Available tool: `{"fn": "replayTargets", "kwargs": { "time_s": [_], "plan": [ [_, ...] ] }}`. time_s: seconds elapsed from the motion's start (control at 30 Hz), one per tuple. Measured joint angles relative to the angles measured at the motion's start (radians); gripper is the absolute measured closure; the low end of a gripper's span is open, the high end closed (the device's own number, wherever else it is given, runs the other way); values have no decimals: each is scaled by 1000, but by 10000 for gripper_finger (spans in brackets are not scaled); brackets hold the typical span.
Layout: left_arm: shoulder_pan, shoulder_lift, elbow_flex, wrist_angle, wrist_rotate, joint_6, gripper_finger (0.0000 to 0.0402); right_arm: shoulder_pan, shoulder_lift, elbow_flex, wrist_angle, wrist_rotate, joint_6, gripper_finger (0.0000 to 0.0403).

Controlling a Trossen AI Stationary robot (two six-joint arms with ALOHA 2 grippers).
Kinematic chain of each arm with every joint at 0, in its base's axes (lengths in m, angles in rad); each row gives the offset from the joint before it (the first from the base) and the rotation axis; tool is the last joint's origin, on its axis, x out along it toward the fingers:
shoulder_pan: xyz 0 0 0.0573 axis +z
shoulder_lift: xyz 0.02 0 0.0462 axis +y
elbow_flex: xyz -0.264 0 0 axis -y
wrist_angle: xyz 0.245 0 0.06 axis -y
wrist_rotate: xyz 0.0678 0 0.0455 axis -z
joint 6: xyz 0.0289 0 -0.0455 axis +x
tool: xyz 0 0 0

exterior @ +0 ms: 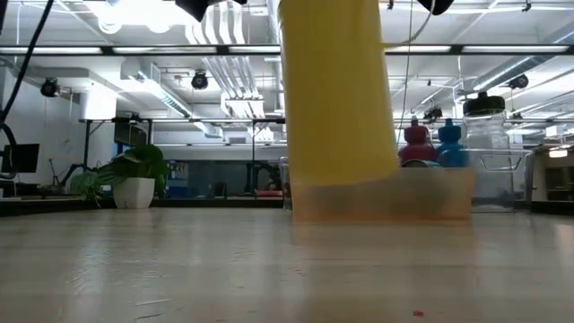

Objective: Pick & Place Food Item
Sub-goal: Put the yellow water bottle into the right transparent bin

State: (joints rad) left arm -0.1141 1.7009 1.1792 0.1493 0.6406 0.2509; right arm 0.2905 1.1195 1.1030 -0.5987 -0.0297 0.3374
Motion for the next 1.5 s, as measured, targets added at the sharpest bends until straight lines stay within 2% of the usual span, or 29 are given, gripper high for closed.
{"fn": "replayTargets", "kwargs": {
  "time_s": [0.43, 1.1, 1.5],
  "plan": [
    [3, 2, -6, -6, -1, 31, 344, 0, -2, 0, 2, 2, -8, 39],
    [3, 74, -7, 13, 7, 15, 343, 0, -2, 0, 4, 3, -8, 39],
    [3, 73, -7, 7, 7, 14, 295, 0, -2, -1, 4, 3, -8, 39]
  ]
}}
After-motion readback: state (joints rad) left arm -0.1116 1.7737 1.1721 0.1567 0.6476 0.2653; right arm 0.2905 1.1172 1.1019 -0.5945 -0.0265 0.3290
